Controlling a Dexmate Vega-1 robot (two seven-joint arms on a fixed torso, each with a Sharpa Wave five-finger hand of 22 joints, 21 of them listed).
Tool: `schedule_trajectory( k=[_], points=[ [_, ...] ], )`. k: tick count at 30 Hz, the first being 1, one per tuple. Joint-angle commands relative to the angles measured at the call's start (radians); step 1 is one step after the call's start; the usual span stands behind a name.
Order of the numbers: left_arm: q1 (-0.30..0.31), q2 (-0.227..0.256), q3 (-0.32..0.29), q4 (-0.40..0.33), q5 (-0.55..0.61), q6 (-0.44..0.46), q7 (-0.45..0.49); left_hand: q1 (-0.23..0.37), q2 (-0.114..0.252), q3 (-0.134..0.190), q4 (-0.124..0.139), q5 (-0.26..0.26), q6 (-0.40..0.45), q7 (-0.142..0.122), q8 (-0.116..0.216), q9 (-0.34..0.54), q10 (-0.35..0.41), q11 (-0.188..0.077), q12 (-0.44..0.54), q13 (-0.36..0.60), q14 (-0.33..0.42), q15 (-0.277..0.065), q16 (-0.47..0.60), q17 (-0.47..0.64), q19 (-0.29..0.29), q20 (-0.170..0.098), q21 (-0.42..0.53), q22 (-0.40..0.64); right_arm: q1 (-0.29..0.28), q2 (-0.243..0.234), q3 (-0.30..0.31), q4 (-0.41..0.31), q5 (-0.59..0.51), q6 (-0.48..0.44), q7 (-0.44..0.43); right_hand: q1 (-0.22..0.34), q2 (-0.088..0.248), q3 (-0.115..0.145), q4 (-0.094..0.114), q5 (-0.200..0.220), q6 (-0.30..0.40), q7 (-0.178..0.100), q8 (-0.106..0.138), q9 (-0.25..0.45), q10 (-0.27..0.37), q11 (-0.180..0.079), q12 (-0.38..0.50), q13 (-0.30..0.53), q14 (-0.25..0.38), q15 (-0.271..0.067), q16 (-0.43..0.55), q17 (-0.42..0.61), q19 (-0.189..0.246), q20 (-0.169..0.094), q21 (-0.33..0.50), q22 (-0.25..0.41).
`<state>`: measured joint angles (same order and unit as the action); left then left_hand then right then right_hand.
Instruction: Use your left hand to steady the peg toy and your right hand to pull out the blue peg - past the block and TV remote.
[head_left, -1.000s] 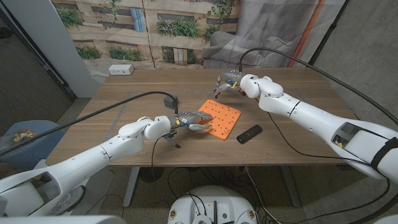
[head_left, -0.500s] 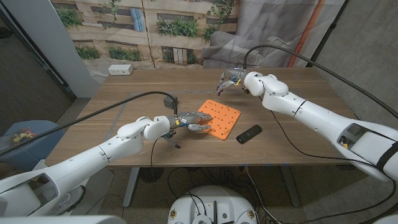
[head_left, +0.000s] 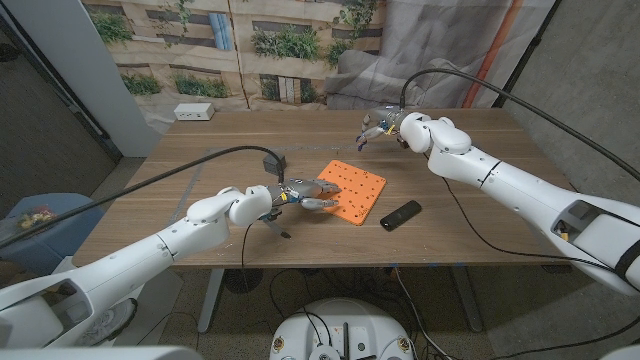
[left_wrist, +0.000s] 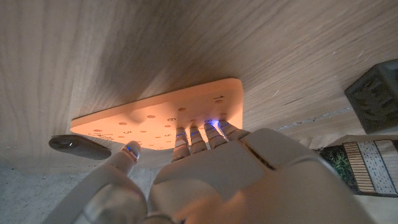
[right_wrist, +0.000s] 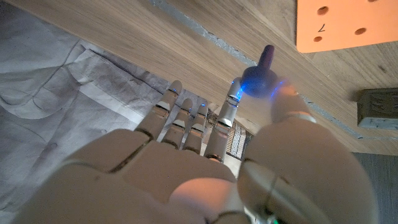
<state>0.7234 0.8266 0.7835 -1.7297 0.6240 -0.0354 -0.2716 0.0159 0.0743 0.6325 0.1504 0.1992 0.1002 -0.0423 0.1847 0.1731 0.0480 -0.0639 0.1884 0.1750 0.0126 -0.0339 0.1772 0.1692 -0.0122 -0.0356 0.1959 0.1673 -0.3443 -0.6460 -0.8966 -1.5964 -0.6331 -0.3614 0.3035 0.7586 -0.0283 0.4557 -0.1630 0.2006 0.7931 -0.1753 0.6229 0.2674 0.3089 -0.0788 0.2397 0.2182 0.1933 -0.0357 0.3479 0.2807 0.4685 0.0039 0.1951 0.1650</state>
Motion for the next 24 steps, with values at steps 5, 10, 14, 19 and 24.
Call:
schedule_trajectory(
  k=[5, 10, 14, 19, 24],
  points=[
    [-0.007, 0.000, -0.028, -0.027, -0.003, 0.008, 0.040, 0.003, 0.093, 0.012, -0.001, -0.003, 0.000, -0.001, -0.002, 0.000, -0.007, 0.001, -0.002, 0.000, -0.005, -0.043, -0.001, 0.001, -0.001, -0.115, 0.000, 0.003, -0.016, -0.047, 0.012, -0.035, -0.038, -0.043, 0.019, 0.045, 0.033, 0.000, -0.005, 0.006, 0.038, -0.047, -0.003, 0.004, -0.005, 0.003, -0.004, 0.002, 0.000, -0.001, 0.000, 0.005, 0.002, 0.006, -0.004, 0.004],
    [-0.012, 0.000, -0.029, -0.036, 0.005, 0.008, 0.038, 0.003, 0.093, 0.013, -0.001, -0.004, 0.000, -0.001, -0.003, 0.000, -0.007, 0.001, -0.002, 0.000, -0.006, -0.042, -0.001, 0.001, -0.004, -0.119, -0.002, 0.003, -0.024, -0.061, 0.016, -0.048, -0.053, -0.065, 0.034, 0.048, 0.033, -0.001, -0.006, 0.006, 0.031, -0.047, -0.006, 0.004, -0.005, 0.003, -0.005, 0.002, -0.002, -0.004, -0.001, 0.005, 0.002, 0.005, -0.004, 0.004],
    [-0.012, -0.005, -0.033, -0.037, -0.003, 0.007, 0.043, 0.003, 0.093, 0.015, -0.001, -0.004, 0.000, -0.001, -0.003, 0.000, -0.007, 0.002, -0.002, 0.000, -0.006, -0.041, -0.001, 0.001, -0.004, -0.119, -0.002, 0.003, -0.026, -0.070, 0.006, -0.060, -0.089, -0.093, 0.050, 0.049, 0.034, -0.001, -0.005, 0.006, 0.027, -0.047, -0.007, 0.003, -0.006, 0.002, -0.006, 0.002, -0.002, -0.004, -0.001, 0.005, 0.000, 0.005, -0.004, 0.004],
    [-0.011, -0.012, -0.038, -0.038, -0.018, 0.002, 0.052, 0.003, 0.093, 0.016, -0.001, -0.004, 0.000, 0.000, -0.003, 0.000, -0.009, 0.003, -0.002, 0.000, -0.005, -0.041, -0.001, 0.001, -0.004, -0.119, -0.002, 0.003, -0.035, -0.081, 0.004, -0.070, -0.121, -0.108, 0.054, 0.051, 0.034, -0.002, -0.006, 0.006, 0.023, -0.047, -0.009, 0.003, -0.008, 0.000, -0.008, 0.002, -0.002, -0.005, -0.001, 0.005, -0.002, 0.006, -0.005, 0.004],
    [0.005, -0.017, -0.056, -0.053, -0.040, 0.020, 0.075, 0.003, 0.094, 0.017, -0.001, -0.004, 0.001, -0.001, -0.003, 0.000, -0.009, 0.001, -0.002, 0.000, -0.004, -0.040, 0.000, 0.001, -0.002, -0.117, -0.002, 0.003, -0.036, -0.086, 0.001, -0.069, -0.151, -0.118, 0.066, 0.055, 0.033, -0.002, -0.008, 0.005, 0.014, -0.047, -0.013, 0.003, -0.008, 0.000, -0.009, 0.002, -0.002, -0.009, -0.002, 0.005, -0.001, 0.006, -0.005, 0.004]
  ],
)
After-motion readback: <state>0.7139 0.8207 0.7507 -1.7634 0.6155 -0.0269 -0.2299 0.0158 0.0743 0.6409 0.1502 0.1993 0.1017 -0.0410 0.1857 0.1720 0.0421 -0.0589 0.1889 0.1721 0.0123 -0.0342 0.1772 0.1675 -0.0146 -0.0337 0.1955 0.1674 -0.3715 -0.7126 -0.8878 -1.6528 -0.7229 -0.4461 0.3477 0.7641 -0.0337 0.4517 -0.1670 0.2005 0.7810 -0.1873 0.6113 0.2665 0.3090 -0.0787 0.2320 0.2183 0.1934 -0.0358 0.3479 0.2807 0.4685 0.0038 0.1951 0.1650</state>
